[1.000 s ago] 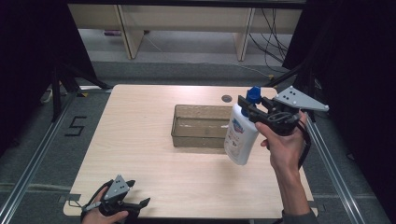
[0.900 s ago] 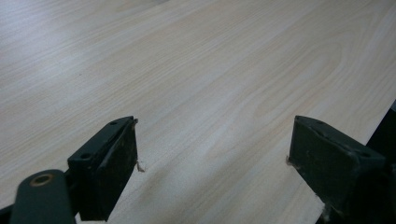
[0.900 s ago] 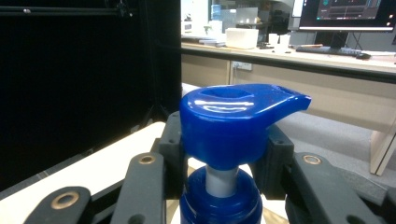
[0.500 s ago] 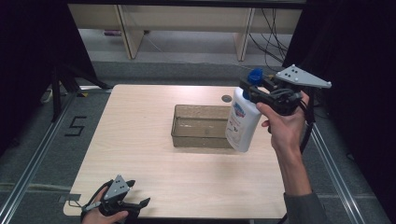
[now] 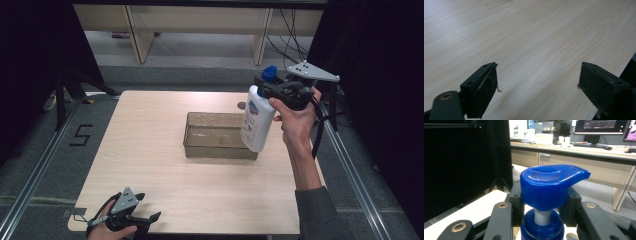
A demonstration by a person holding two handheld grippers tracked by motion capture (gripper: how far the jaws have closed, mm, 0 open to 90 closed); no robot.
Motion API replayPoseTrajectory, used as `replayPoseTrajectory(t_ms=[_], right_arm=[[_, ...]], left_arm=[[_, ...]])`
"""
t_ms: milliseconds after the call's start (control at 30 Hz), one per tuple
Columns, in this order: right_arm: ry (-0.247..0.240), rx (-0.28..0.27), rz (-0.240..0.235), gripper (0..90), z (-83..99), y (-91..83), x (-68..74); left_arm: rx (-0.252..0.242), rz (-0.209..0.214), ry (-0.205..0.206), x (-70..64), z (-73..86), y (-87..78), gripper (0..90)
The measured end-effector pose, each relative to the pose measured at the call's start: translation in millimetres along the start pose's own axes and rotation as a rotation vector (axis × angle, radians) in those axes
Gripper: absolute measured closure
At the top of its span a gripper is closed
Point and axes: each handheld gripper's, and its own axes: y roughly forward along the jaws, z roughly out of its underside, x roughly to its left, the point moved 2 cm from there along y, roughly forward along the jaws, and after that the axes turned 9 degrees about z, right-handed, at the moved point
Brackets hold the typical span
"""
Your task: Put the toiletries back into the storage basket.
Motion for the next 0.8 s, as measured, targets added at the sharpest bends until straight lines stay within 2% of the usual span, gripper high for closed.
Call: replayPoseTrajectory(t_ms=[33,67,100,167,200,267,567,733,767,800], right_arm=[[0.019,0.01,0.004,61.6,0.4,1.6,-0.3],[0.01,0.0,0.004,61.6,0.3,4.4,-2.5],[0.024,0.002,0.002,61.6,0.3,6.3,-3.0],[0.015,0.0,0.01,61.6,0.4,9.9,-4.8],[0.015,0.0,0.005,61.6,0.8,11.7,-4.5],[0.013,0.007,0.01,61.6,2.0,14.5,-4.6],[0.021,0.013,0.013,61.6,7.1,27.4,-8.2],[0.034,0.009,0.017,61.6,8.9,33.2,-10.2],[0.049,0.02,0.016,61.6,9.1,33.0,-9.4],[0.036,0.013,0.016,61.6,9.7,34.9,-10.6]], left_arm=[[-0.011,-0.001,-0.006,-0.8,-0.2,0.6,14.9],[0.005,-0.011,-0.001,-1.0,-0.5,-0.6,14.9],[0.0,-0.006,-0.008,-1.9,-0.6,-0.2,14.9],[0.002,0.002,-0.001,-1.3,-0.4,0.4,14.9],[0.02,-0.003,0.014,0.0,-0.2,-0.5,14.9],[0.004,0.003,-0.001,-1.1,-0.1,0.5,14.9],[-0.003,0.004,-0.006,-1.5,-0.2,0.7,14.9],[-0.003,0.005,-0.005,-1.4,-0.2,0.5,14.9],[-0.004,0.005,-0.005,-1.6,-0.2,0.5,14.9],[-0.004,0.006,-0.006,-1.8,-0.2,0.6,14.9]])
